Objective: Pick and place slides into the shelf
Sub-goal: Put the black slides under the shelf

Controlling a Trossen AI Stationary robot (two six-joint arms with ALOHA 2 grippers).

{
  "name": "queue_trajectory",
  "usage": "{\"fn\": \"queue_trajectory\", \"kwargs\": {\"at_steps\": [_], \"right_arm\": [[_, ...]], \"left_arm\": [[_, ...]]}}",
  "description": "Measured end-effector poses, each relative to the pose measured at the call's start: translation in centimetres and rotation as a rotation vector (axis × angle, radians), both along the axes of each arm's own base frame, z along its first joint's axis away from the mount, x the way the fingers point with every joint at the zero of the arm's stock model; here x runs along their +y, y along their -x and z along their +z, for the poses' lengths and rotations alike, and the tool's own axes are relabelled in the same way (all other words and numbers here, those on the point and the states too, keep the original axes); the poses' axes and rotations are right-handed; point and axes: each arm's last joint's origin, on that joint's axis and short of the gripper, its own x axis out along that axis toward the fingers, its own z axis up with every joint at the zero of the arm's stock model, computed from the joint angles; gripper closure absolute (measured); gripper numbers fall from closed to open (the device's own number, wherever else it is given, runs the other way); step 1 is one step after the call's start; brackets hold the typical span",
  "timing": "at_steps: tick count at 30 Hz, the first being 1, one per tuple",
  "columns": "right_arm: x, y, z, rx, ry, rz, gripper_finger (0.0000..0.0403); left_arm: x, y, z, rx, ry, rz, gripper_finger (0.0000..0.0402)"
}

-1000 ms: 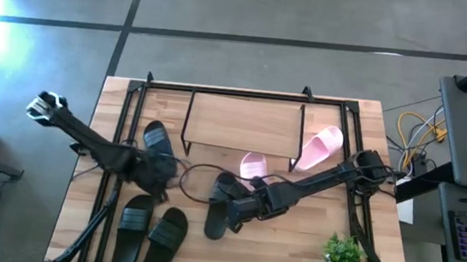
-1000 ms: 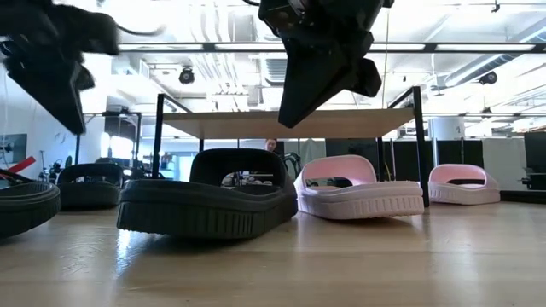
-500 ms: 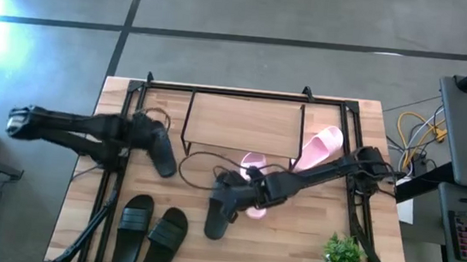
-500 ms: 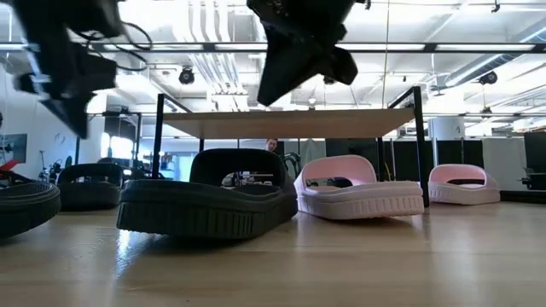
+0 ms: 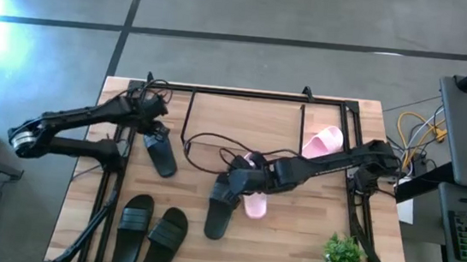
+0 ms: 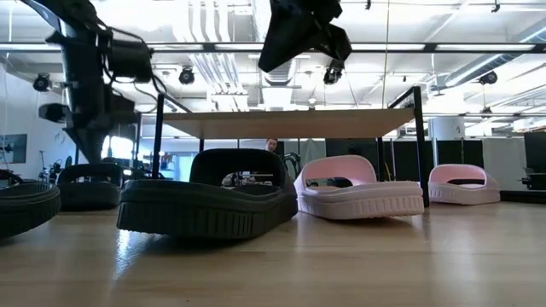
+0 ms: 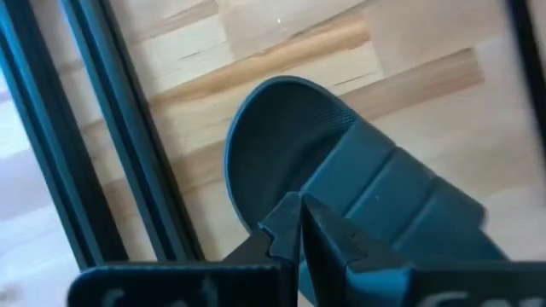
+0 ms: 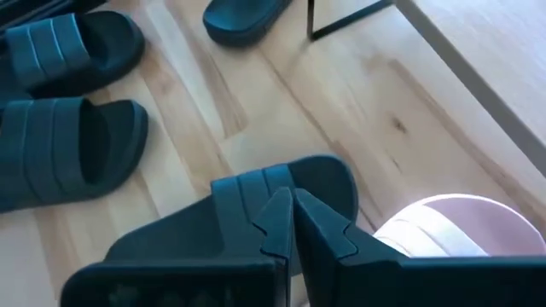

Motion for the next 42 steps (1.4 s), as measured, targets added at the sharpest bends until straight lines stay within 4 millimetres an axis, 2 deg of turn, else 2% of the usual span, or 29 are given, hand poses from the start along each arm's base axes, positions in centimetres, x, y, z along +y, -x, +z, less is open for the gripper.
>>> {"fn": "queue_trajectory", "kwargs": {"at_steps": [6, 12, 15, 19, 28, 32, 38, 42], "right_arm": [[-0.3, -0.1, -0.1, -0.008, -0.007, -0.055, 0.0394], [-0.9, -0.2, -0.1, -0.014, 0.008, -0.087, 0.0394], [-1.1, -0.3, -0.1, -0.015, 0.006, -0.099, 0.0394], [-1.2, -0.2, -0.1, -0.013, 0.008, -0.101, 0.0394], [-1.3, 0.0, -0.3, 0.009, 0.043, -0.119, 0.0394], [-1.5, 0.1, -0.3, 0.017, 0.065, -0.134, 0.0394], [-1.6, 0.0, -0.3, 0.017, 0.066, -0.138, 0.0394], [-1.6, 0.0, -0.3, 0.017, 0.061, -0.138, 0.0394]], "left_arm": [[1.2, -0.3, -1.1, 0.003, 0.009, -0.03, 0.0402], [1.9, -1.3, -2.3, -0.019, 0.105, -0.133, 0.0402], [1.9, -1.6, -3.0, -0.025, 0.184, -0.19, 0.0402], [1.1, -2.1, -3.4, -0.118, 0.32, -0.257, 0.0402], [-2.0, -2.9, -1.0, -0.353, 0.373, -0.366, 0.0402], [-3.4, -2.9, -0.1, -0.406, 0.375, -0.431, 0.0402], [-4.3, -1.3, 2.4, -0.391, 0.122, -0.392, 0.0402], [-4.9, -0.5, 3.1, -0.468, 0.137, -0.55, 0.0402]]}}
